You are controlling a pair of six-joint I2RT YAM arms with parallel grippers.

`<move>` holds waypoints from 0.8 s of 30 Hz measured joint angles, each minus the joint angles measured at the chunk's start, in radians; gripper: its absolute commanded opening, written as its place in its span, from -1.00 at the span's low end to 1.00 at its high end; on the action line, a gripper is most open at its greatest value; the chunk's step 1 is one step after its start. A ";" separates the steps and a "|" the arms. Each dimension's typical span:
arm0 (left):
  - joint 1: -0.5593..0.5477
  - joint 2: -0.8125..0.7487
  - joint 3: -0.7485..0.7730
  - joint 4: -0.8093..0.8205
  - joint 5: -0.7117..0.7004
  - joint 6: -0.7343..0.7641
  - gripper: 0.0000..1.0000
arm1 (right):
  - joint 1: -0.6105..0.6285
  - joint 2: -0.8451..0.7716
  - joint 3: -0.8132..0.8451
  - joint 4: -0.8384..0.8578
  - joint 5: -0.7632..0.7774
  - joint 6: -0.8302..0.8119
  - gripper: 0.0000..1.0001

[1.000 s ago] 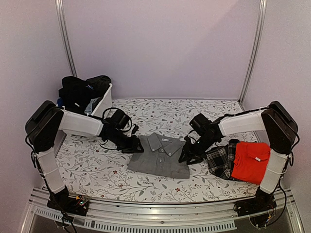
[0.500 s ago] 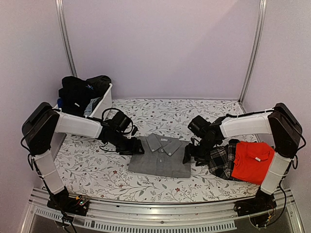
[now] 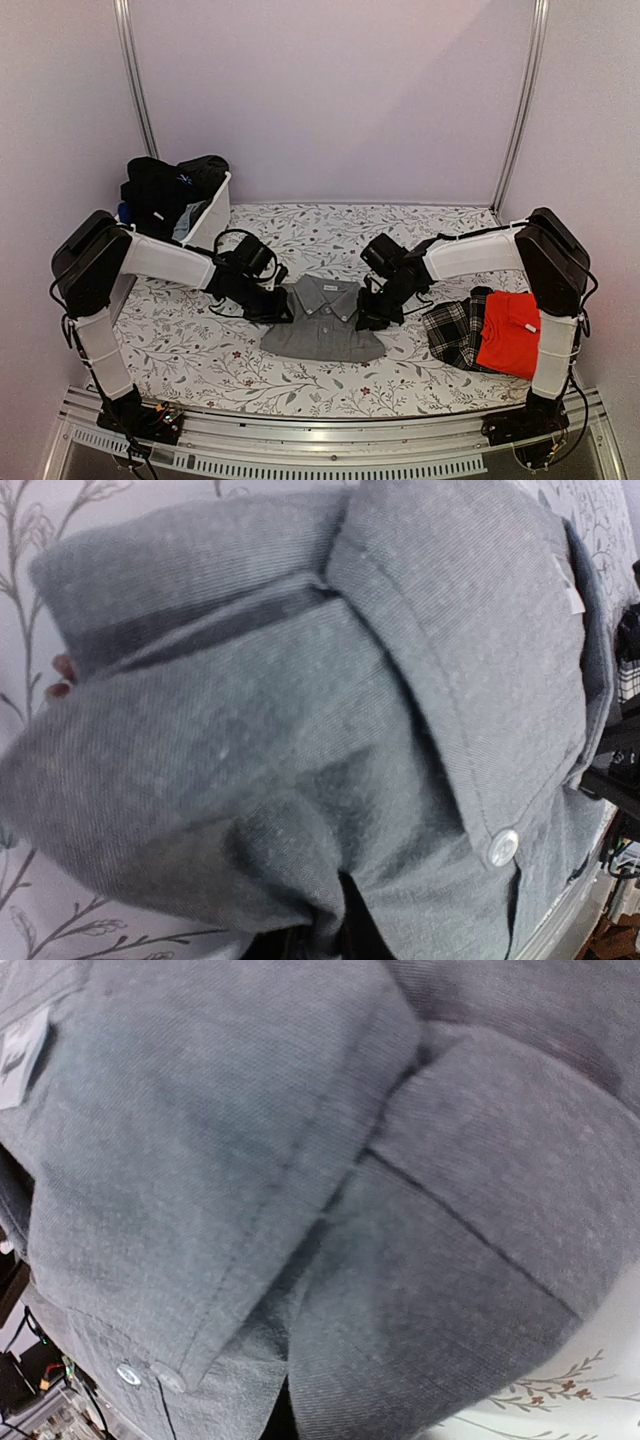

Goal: Fold and stack the mixed laundry pile
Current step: Pick up the square-folded shirt from the center of the board, then place the square-folded shirt at the corner of the board.

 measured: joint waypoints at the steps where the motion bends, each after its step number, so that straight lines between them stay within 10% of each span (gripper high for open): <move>1: -0.003 0.002 -0.002 0.008 0.009 -0.009 -1.00 | 0.000 0.000 0.000 0.000 0.006 -0.003 -1.00; 15: -0.099 -0.008 0.163 0.021 0.102 -0.016 -1.00 | 0.015 -0.224 0.079 -0.383 0.327 -0.002 -1.00; 24: -0.230 0.165 0.614 0.090 0.204 -0.017 -1.00 | 0.003 -0.522 0.119 -0.669 0.569 0.095 -1.00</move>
